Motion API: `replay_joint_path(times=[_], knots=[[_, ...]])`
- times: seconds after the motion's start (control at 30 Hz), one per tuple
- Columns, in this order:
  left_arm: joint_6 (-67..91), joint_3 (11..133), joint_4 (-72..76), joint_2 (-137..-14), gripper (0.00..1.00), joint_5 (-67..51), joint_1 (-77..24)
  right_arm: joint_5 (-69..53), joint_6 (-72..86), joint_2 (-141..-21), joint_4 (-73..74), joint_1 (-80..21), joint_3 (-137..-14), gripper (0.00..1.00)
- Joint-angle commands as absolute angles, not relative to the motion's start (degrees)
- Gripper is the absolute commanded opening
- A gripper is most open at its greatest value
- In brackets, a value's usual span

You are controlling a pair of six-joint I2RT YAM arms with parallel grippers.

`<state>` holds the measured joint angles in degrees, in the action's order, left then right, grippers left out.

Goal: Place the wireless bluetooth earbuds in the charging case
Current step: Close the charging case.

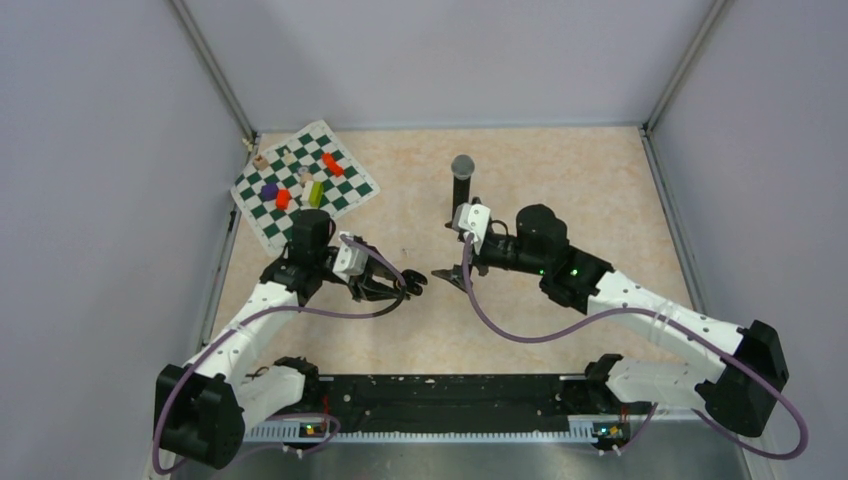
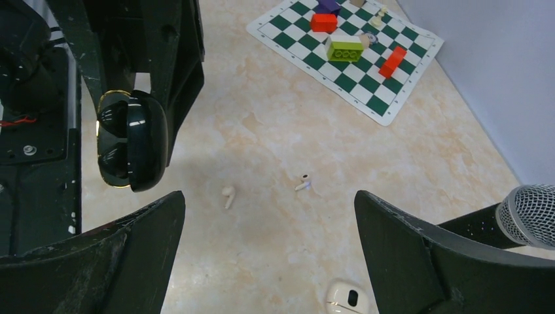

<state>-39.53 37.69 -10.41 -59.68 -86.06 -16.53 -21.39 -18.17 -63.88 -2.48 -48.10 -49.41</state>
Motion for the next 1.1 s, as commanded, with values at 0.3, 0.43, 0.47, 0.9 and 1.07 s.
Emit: replay_joint_path(times=[0.3,0.43,0.47,0.9,1.07], knots=[[-41.46,37.15,-9.76,-59.95,0.0,-87.35,-16.35,-24.61,-15.63,-64.63,-6.5,-49.19,-49.39,0.99],[-41.34,37.1,-9.8,-59.98,0.0,-87.45,-16.35,-20.13,-14.99,-65.46,-8.05,-50.45,-49.47,0.99],[-41.38,37.11,-9.76,-59.9,0.0,-87.37,-16.35,-19.18,-14.87,-65.67,-8.42,-50.78,-49.48,0.99],[-41.54,36.95,-9.78,-59.85,0.0,-87.23,-16.34,-21.6,-15.35,-66.72,-7.34,-52.38,-49.83,0.99],[-41.63,36.99,-9.76,-59.88,0.0,-87.25,-16.34,-25.95,-15.03,-66.28,-5.83,-52.3,-50.29,0.99]])
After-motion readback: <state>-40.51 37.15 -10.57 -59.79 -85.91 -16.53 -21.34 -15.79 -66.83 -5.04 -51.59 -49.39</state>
